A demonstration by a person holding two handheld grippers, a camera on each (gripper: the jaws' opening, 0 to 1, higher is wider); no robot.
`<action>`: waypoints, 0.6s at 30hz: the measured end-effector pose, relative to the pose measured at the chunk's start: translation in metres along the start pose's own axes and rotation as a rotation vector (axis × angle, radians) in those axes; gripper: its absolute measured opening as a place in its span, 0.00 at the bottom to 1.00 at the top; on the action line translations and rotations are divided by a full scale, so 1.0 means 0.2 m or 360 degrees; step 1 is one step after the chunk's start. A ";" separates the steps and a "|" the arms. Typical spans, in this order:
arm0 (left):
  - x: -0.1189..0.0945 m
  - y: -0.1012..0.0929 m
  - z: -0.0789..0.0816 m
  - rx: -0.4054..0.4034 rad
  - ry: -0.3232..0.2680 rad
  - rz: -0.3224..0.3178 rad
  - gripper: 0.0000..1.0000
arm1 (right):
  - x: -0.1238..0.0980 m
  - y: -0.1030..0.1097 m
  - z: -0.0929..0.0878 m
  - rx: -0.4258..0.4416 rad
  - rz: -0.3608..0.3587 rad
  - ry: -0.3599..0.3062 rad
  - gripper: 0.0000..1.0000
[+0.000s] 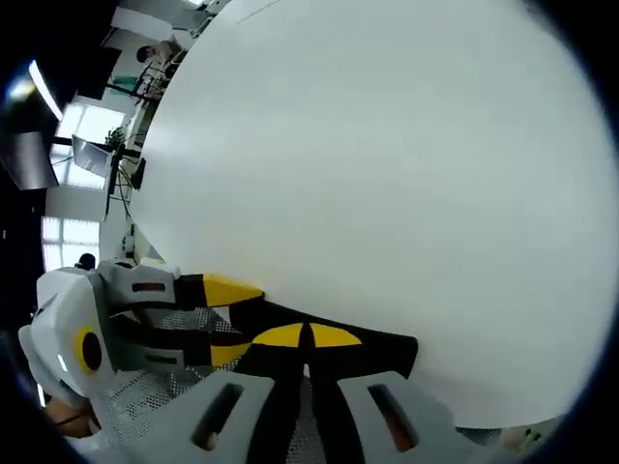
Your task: Press the specified remote control buttons in sequence, fully releasing each button before pressing the next.
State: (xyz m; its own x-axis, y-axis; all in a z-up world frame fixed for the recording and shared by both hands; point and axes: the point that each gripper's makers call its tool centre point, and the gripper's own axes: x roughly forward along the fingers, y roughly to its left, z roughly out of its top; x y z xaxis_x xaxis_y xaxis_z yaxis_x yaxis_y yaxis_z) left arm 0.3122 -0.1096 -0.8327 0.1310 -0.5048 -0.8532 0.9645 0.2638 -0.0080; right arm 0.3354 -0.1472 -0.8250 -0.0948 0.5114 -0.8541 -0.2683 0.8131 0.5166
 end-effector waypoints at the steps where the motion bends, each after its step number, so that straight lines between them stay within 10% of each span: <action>1: 0.00 0.00 0.00 0.0000 0.0000 0.0000 0.23 | 0.00 0.00 0.00 -0.0008 -0.0008 -0.0001 0.00; 18: 0.00 0.00 0.00 -0.0023 -0.0029 0.0011 0.24 | 0.00 0.00 0.01 -0.0060 -0.0001 0.0001 0.00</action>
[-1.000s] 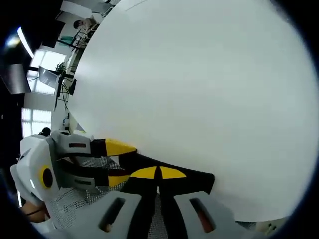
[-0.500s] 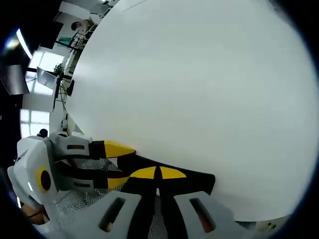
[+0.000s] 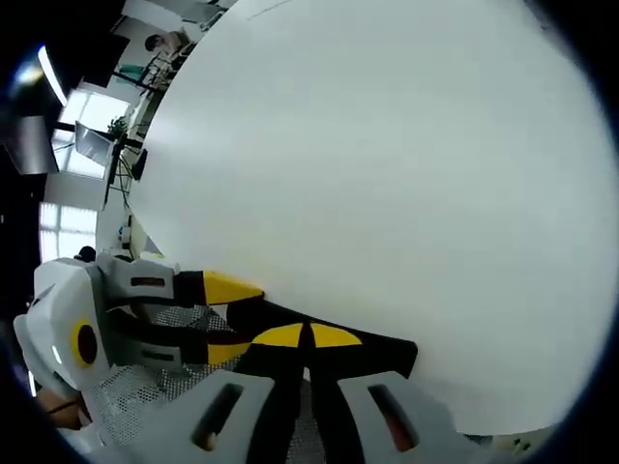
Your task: Press the specified remote control buttons in sequence, fully releasing each button before pressing the next.
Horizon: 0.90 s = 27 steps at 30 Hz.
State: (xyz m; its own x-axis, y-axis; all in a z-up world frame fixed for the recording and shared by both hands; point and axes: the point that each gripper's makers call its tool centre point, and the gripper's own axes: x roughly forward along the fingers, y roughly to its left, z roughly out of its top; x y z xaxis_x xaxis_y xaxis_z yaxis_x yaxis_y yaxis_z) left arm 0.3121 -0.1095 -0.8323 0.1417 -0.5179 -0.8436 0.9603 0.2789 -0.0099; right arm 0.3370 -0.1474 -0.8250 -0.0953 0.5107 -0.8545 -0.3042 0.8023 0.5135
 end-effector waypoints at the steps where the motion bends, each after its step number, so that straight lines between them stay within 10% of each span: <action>1: 0.00 0.00 0.00 -0.0001 0.0002 0.0000 0.24 | 0.00 0.00 0.00 0.0001 0.0002 0.0000 0.00; 27: 0.00 0.00 0.00 0.0014 0.0007 0.0002 0.24 | -0.01 0.01 -0.08 -0.0041 -0.0021 0.0155 0.00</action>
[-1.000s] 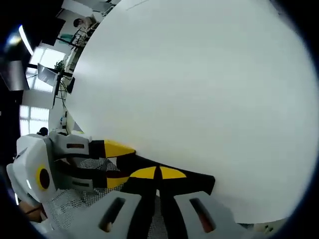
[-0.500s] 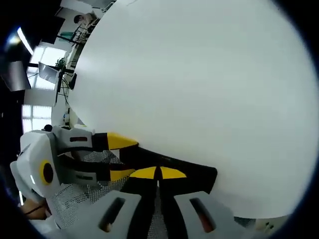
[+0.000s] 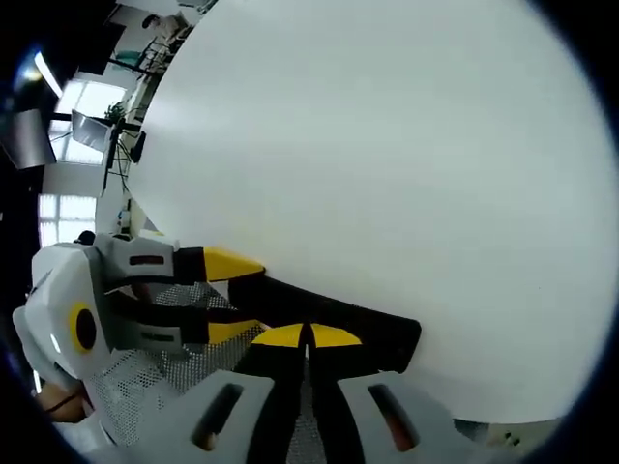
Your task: Press the specified remote control buttons in sequence, fully releasing each button before pressing the next.
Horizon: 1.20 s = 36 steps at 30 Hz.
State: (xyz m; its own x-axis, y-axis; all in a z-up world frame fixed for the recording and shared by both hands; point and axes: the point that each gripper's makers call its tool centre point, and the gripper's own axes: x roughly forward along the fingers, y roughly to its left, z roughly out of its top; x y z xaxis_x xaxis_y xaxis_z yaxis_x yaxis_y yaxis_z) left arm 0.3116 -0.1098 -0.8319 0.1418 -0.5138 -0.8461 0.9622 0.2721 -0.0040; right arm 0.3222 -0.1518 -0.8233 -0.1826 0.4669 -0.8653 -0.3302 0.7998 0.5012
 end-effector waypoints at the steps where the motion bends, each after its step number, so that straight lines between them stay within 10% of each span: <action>1: 0.00 0.00 0.00 0.0001 0.0001 -0.0001 0.24 | 0.00 0.00 0.00 -0.0005 -0.0002 -0.0001 0.00; 36: 0.00 0.00 0.00 0.0009 -0.0008 0.0003 0.24 | 0.02 0.00 -0.07 0.0022 -0.0002 0.0059 0.00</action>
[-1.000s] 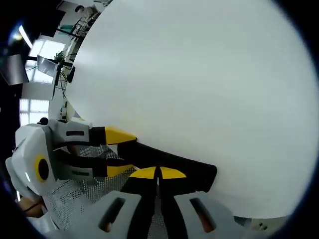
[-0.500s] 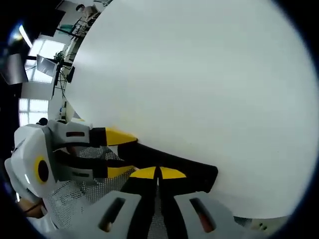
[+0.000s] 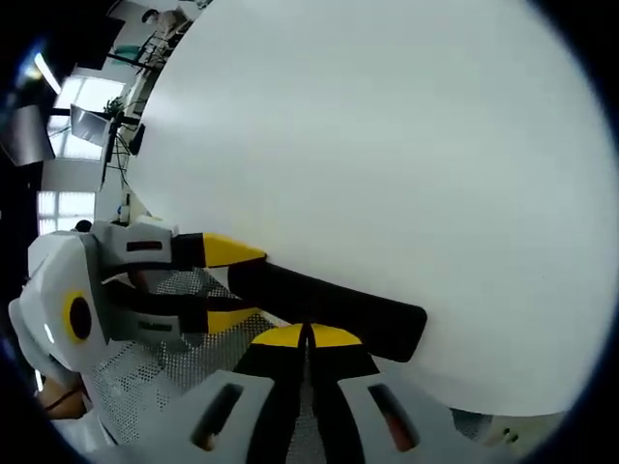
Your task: Press the specified remote control buttons in sequence, fully releasing each button before pressing the next.
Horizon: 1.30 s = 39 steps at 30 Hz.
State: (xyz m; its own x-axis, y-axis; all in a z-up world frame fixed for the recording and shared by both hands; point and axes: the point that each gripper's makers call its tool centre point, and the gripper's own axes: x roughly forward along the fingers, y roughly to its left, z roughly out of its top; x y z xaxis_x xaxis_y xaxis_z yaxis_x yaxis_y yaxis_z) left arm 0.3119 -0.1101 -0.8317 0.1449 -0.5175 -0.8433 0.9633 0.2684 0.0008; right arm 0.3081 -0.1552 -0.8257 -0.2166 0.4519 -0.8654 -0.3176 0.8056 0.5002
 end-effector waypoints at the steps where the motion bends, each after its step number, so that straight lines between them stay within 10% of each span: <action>1: 0.00 0.00 0.00 -0.0001 0.0000 0.0000 0.24 | 0.00 0.00 0.00 -0.0006 -0.0008 -0.0001 0.00; 39: 0.00 0.00 0.00 0.0002 0.0000 0.0003 0.24 | 0.00 0.05 0.05 0.0018 0.0052 -0.0040 0.00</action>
State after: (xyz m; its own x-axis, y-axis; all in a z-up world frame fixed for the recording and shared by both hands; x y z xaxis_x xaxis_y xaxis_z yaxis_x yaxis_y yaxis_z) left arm 0.3122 -0.1102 -0.8322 0.1469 -0.5171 -0.8432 0.9633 0.2683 0.0033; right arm 0.3135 -0.1432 -0.8215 -0.2031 0.4874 -0.8492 -0.3004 0.7944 0.5279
